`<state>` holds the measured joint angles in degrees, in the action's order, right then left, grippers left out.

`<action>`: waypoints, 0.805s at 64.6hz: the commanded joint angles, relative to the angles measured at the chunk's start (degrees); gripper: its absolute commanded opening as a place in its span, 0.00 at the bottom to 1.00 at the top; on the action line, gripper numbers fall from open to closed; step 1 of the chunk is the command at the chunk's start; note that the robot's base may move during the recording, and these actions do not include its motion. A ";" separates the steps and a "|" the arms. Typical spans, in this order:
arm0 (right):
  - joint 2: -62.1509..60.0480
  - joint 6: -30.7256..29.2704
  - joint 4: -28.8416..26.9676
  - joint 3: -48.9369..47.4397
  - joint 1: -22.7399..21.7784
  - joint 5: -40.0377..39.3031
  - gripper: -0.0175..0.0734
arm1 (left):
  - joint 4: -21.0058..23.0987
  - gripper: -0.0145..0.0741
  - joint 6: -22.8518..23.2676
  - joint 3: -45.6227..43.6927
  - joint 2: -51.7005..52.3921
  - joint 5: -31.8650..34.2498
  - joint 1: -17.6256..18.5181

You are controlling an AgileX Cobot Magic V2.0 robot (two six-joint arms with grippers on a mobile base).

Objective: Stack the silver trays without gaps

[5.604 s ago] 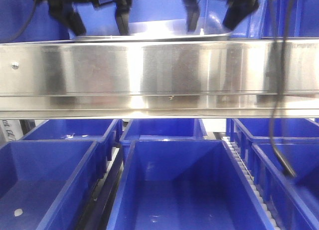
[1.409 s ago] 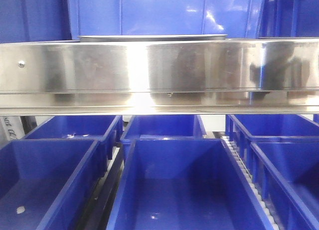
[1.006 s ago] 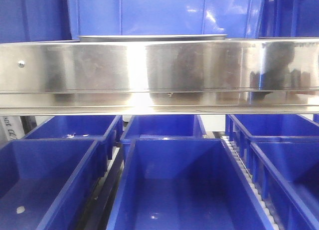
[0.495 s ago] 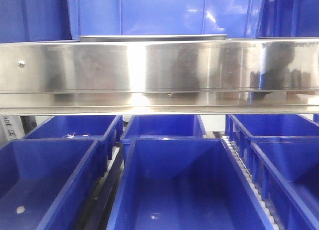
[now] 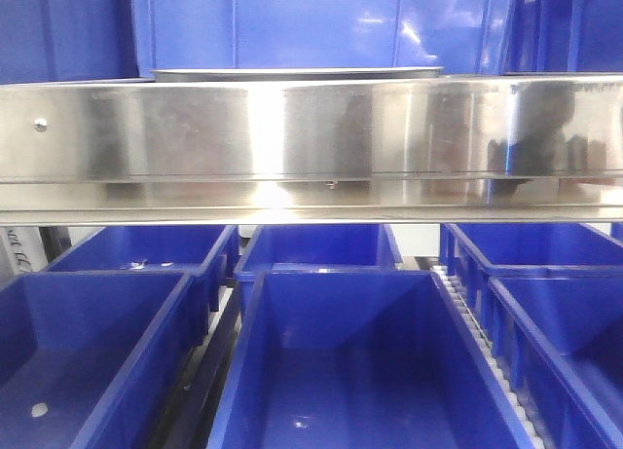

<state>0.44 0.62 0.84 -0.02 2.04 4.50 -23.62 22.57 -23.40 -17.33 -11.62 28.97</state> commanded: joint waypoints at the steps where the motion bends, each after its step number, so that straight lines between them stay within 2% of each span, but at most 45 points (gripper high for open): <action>1: -0.44 -0.18 -0.10 0.02 -0.29 -0.93 0.10 | 6.13 0.16 -9.48 2.48 4.71 0.54 -3.60; 4: -0.44 -0.18 -0.10 0.02 -0.29 -0.93 0.10 | 10.66 0.16 -14.59 4.14 7.05 0.54 -5.84; 8: -0.44 -0.18 -0.10 0.02 -0.29 -0.93 0.10 | 14.64 0.16 -18.16 6.56 10.90 0.54 -10.09; 18: -0.44 -0.18 -0.10 0.02 -0.29 -0.93 0.10 | 20.43 0.16 -18.49 13.72 17.33 0.54 -20.34; 25: -0.44 -0.18 -0.10 0.02 -0.29 -0.93 0.10 | 23.62 0.16 -18.49 17.69 17.33 1.96 -25.78; 35: -0.44 -0.18 -0.10 0.02 -0.29 -1.09 0.10 | 23.16 0.16 -18.49 20.24 17.33 2.87 -29.38; 44: -0.44 -0.18 -0.10 0.02 -0.29 -1.09 0.10 | 22.81 0.16 -18.49 23.40 17.33 13.53 -29.89; 52: -0.44 -0.18 -0.10 0.02 -0.29 -1.09 0.10 | 23.07 0.16 -19.73 23.40 17.33 10.30 -29.89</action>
<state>0.34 0.62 0.84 -0.02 2.04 4.74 -0.95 4.28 -0.18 -0.33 -2.35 -0.66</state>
